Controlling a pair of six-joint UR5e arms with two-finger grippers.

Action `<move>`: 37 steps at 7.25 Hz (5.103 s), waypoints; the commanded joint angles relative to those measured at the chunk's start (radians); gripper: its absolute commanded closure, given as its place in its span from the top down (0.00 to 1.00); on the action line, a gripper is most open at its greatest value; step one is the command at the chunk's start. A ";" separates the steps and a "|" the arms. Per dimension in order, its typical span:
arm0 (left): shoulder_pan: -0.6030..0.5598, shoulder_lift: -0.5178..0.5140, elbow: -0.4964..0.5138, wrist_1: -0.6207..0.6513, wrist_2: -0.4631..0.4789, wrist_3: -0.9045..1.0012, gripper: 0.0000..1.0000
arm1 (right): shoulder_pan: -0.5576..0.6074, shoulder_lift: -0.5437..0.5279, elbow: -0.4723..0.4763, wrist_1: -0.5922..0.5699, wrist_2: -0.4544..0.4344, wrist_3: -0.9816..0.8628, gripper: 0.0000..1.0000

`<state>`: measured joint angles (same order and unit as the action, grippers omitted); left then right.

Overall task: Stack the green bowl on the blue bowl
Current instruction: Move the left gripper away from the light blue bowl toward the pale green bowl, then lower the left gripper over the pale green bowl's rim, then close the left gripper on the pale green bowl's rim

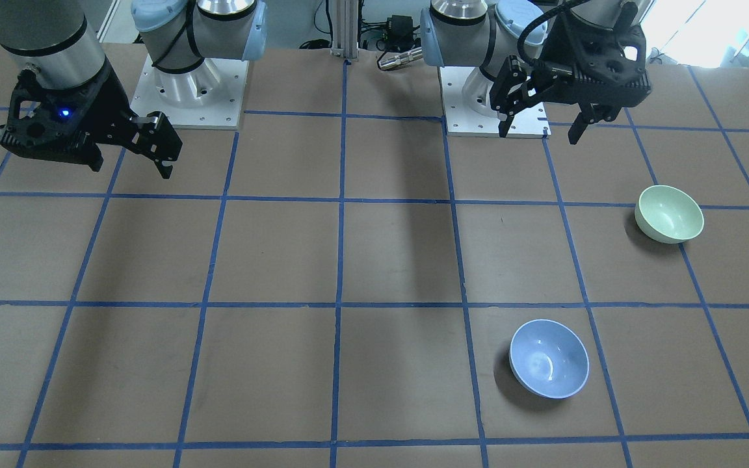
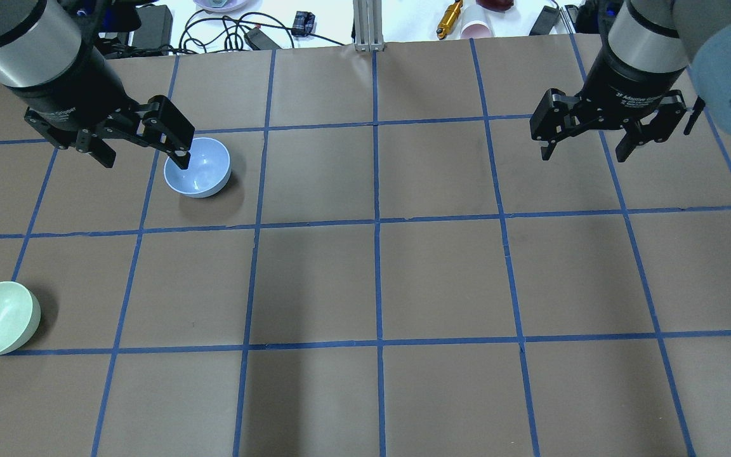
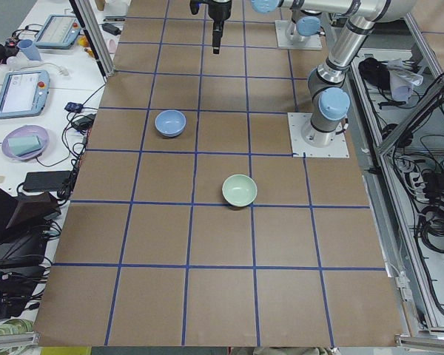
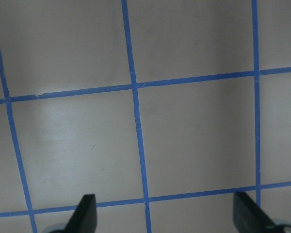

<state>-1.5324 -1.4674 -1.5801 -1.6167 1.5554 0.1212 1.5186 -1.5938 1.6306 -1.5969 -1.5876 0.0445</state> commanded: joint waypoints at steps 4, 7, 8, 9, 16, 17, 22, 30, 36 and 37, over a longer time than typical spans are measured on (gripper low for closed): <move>0.000 0.001 -0.003 0.000 0.000 0.000 1.00 | 0.000 0.000 0.000 0.000 0.000 0.000 1.00; 0.000 0.001 -0.012 0.000 0.002 -0.005 1.00 | 0.000 0.000 0.000 0.000 0.000 0.000 1.00; 0.000 0.001 -0.014 0.000 0.002 -0.005 1.00 | 0.000 0.000 0.000 0.000 0.000 0.000 1.00; 0.006 0.001 -0.012 0.001 0.005 0.000 1.00 | 0.000 0.000 0.000 0.000 0.000 0.000 1.00; 0.357 -0.031 -0.024 0.009 0.034 0.104 1.00 | 0.000 0.000 0.000 0.000 0.000 0.000 1.00; 0.427 -0.043 -0.052 0.070 0.028 0.246 1.00 | 0.000 0.000 0.000 0.000 0.000 0.000 1.00; 0.815 -0.112 -0.248 0.278 0.020 0.615 1.00 | 0.000 0.000 0.000 0.000 0.000 0.000 1.00; 1.009 -0.399 -0.313 0.537 -0.069 0.943 1.00 | 0.000 0.000 0.000 0.000 0.000 0.000 1.00; 1.020 -0.464 -0.325 0.537 -0.061 0.965 1.00 | 0.000 0.000 0.000 0.000 0.000 0.000 1.00; 1.022 -0.465 -0.325 0.537 -0.046 0.972 1.00 | 0.000 0.000 0.000 0.000 0.000 0.000 1.00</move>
<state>-0.5132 -1.9285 -1.9041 -1.0799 1.4969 1.0866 1.5187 -1.5938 1.6307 -1.5969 -1.5876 0.0445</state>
